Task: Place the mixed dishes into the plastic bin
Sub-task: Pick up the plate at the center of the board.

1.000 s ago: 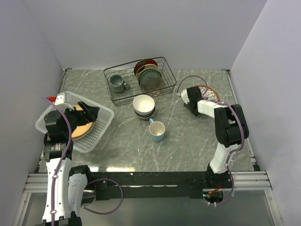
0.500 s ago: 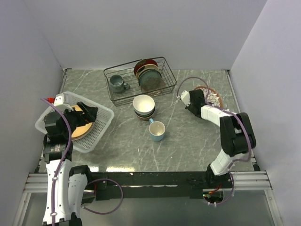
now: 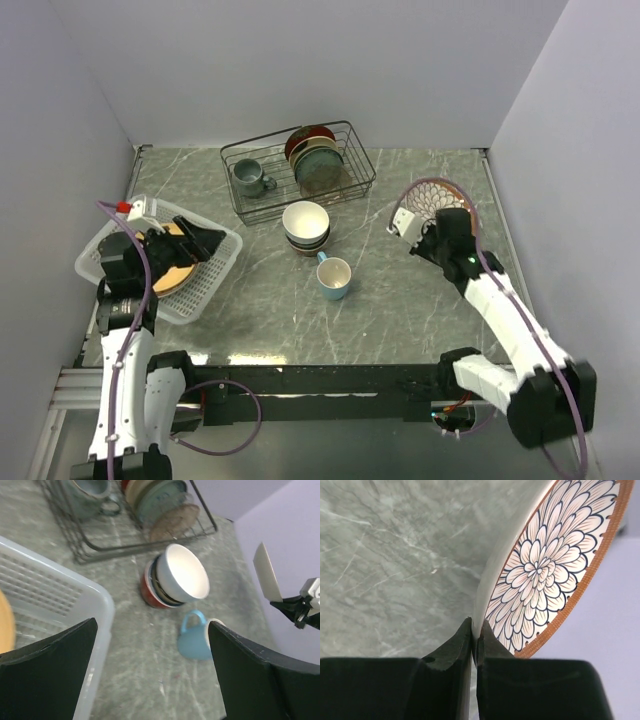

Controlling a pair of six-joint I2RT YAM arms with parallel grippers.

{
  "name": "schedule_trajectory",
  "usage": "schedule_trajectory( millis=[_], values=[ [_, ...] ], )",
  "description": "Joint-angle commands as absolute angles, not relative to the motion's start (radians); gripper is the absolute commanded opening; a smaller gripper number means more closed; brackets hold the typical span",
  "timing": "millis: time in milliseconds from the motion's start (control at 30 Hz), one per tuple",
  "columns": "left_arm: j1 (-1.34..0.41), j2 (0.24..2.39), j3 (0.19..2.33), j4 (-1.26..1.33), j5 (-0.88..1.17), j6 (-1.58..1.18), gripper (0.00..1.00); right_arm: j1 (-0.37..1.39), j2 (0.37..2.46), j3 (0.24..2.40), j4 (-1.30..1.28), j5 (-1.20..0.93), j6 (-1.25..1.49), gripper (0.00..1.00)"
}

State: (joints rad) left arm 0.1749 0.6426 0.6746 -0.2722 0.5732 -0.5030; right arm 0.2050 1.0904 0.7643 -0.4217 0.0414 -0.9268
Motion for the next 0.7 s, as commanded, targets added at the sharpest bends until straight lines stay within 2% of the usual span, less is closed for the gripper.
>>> schedule_trajectory(
  millis=[0, 167, 433, 667],
  values=[
    [0.172, 0.672, 0.606, -0.117, 0.768, -0.664, 0.99, 0.204, 0.864, 0.796, -0.428, -0.075, -1.081, 0.00],
    [0.096, 0.673, 0.548, -0.009, 0.804, -0.876, 0.99, 0.206, 0.767, 0.842, -0.579, -0.176, -1.150, 0.00],
    [-0.159, 0.680, 0.646, -0.064, 0.534, -0.980, 0.99, 0.207, 0.663, 0.884, -0.686, -0.311, -1.307, 0.00],
    [-0.498, 0.755, 0.701, -0.020, 0.240, -1.095, 0.99, 0.206, 0.598, 0.881, -0.785, -0.377, -1.546, 0.00]
  ],
)
